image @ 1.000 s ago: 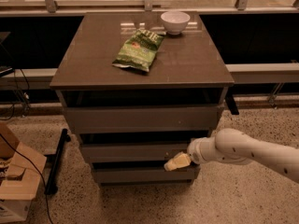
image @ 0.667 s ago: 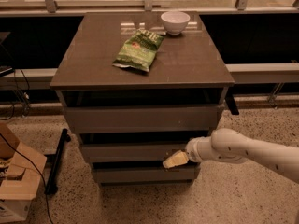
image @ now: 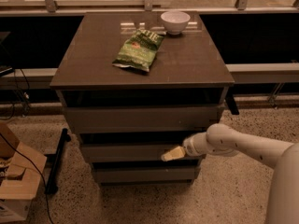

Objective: Open middle drawer

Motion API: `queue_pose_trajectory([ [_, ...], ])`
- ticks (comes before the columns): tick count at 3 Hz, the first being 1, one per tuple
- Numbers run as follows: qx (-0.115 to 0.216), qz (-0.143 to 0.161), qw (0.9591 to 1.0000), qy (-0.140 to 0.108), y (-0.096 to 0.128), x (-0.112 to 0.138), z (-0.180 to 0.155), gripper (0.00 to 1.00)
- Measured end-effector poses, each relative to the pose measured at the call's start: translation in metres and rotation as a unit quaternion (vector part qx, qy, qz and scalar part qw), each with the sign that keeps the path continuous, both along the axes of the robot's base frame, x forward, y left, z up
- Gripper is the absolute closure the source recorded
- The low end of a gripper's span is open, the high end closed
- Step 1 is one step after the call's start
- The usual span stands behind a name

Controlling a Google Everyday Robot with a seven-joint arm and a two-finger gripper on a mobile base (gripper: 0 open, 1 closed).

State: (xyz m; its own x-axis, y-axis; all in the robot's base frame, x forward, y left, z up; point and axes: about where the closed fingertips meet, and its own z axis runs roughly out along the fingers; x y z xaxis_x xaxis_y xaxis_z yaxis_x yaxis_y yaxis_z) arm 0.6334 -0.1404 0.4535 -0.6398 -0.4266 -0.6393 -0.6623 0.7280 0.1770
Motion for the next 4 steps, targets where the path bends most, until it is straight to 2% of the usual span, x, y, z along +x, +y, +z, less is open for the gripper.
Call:
queue_pose_trajectory([
  [1,-0.008,0.016,0.9996,0.022,0.0063,0.0136,-0.0196,0.03],
  [2,-0.014,0.024,0.9988,0.039,0.0071,0.0057,-0.0274,0.27],
  [3,-0.014,0.024,0.9988,0.039,0.0071,0.0057,-0.0239,0.49],
  [4,-0.014,0.024,0.9988,0.039,0.0072,0.0057,-0.0175,0.4],
])
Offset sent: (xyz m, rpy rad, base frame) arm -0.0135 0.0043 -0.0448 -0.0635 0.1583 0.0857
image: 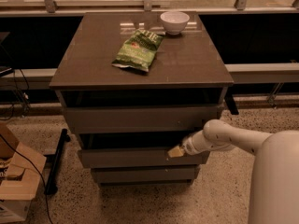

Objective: Open middle drawer

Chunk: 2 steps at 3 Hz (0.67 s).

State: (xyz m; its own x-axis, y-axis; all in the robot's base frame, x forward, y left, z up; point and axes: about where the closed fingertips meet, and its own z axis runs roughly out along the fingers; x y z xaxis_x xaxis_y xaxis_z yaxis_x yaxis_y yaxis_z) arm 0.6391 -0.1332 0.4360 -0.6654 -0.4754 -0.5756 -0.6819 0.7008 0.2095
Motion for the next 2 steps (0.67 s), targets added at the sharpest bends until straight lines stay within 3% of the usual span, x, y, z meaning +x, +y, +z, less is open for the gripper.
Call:
queue_pose_trajectory([
  [1,0.0,0.0,1.0,0.0,0.0,0.0,0.0004,0.15],
  [2,0.0,0.0,1.0,0.0,0.0,-0.0001,0.0003,0.0],
])
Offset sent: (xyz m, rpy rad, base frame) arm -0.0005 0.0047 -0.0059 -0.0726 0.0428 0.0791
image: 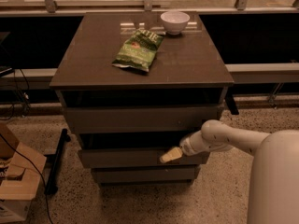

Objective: Open middle drawer

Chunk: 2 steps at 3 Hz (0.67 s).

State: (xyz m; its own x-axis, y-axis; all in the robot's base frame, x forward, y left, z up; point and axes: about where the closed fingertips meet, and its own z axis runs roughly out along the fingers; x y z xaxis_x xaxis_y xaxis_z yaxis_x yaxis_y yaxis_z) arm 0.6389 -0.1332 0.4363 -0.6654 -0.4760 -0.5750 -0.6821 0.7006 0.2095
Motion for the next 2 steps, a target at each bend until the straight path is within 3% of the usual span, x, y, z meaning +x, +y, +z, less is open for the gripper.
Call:
queue_pose_trajectory([
  [1,-0.042,0.038,0.9976,0.04,0.0007,-0.0221,-0.019,0.0],
  [2,-0.042,0.039,0.9975,0.04,0.0007,-0.0226,-0.0174,0.18],
])
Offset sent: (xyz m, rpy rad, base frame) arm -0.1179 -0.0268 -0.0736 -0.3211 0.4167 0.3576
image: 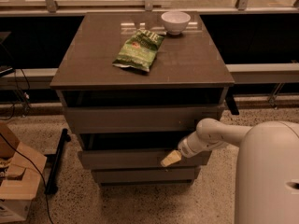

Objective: Open middle drawer

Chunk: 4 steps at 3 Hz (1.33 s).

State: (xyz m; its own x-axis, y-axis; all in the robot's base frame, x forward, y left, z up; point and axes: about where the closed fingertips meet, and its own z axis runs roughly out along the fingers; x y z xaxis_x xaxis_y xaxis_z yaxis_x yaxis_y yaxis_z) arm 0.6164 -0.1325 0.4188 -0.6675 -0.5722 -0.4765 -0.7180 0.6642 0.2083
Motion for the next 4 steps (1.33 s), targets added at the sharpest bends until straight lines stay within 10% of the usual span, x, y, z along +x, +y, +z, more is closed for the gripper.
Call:
queue_pose_trajectory([
  [3,0.0,0.0,1.0,0.0,0.0,-0.0001,0.0059,0.87],
  [4,0.0,0.0,1.0,0.0,0.0,-0.0001,0.0059,0.76],
])
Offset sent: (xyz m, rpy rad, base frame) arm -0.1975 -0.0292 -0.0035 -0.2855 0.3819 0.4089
